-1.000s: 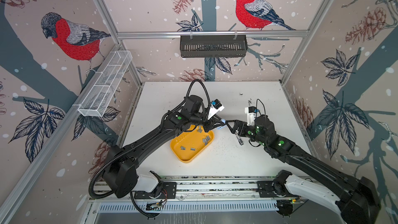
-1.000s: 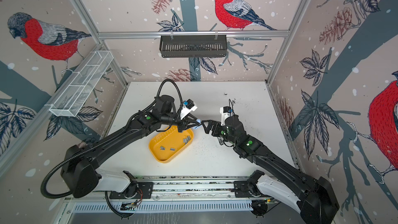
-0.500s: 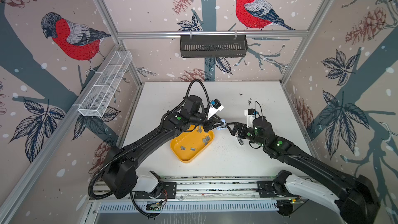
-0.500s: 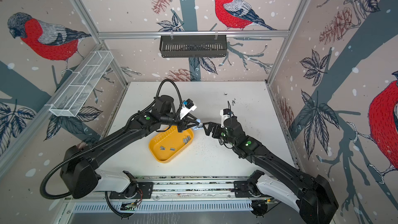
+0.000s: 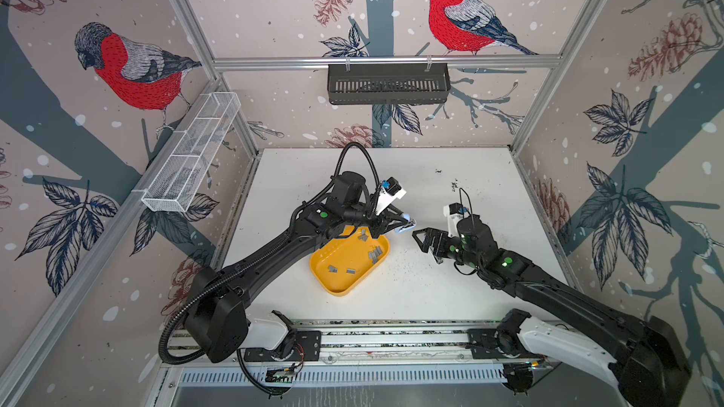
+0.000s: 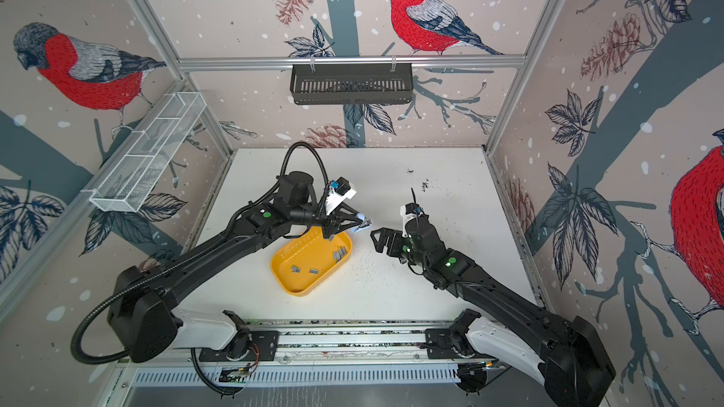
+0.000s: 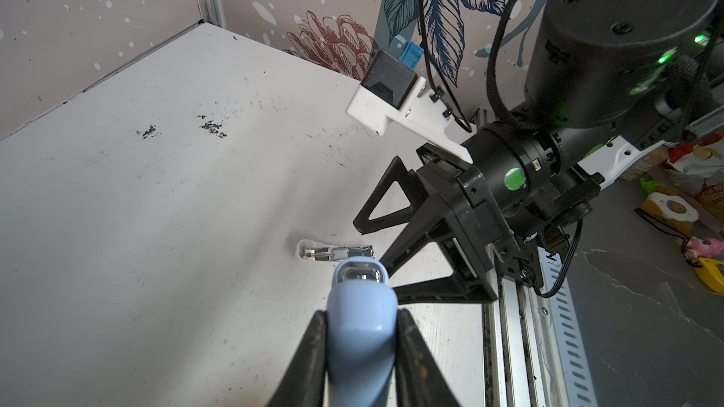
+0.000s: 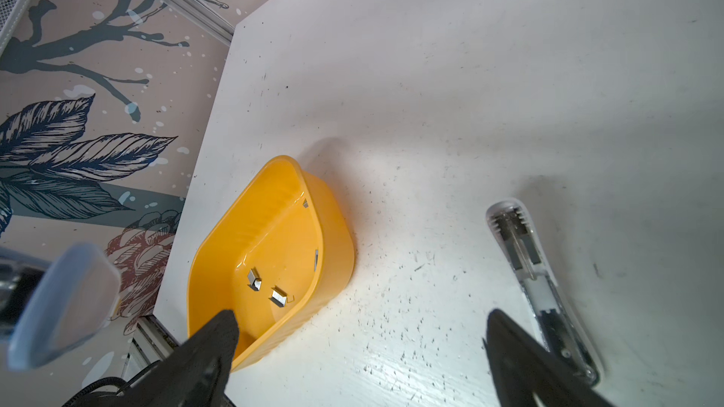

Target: Load the staples into the stapler

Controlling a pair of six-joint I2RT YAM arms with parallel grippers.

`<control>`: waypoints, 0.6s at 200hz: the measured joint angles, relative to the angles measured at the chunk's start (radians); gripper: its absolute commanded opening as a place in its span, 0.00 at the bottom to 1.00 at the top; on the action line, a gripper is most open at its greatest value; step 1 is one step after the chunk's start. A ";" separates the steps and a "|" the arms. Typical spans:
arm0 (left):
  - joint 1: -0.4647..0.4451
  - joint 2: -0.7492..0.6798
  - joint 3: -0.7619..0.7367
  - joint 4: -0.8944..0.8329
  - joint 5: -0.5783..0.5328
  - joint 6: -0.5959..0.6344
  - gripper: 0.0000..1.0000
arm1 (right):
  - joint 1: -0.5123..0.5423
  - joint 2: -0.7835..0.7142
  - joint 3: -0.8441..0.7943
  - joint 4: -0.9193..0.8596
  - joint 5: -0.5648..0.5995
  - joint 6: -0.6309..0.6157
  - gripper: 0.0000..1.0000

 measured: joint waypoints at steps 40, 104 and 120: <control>0.000 0.001 0.000 0.000 0.003 0.000 0.16 | -0.016 -0.090 0.010 -0.017 -0.001 -0.029 1.00; 0.000 0.001 0.000 0.000 0.005 0.001 0.16 | -0.070 -0.149 0.035 0.020 -0.113 -0.043 1.00; 0.000 0.001 0.000 0.000 0.006 0.001 0.15 | -0.074 -0.134 0.039 0.048 -0.145 -0.024 1.00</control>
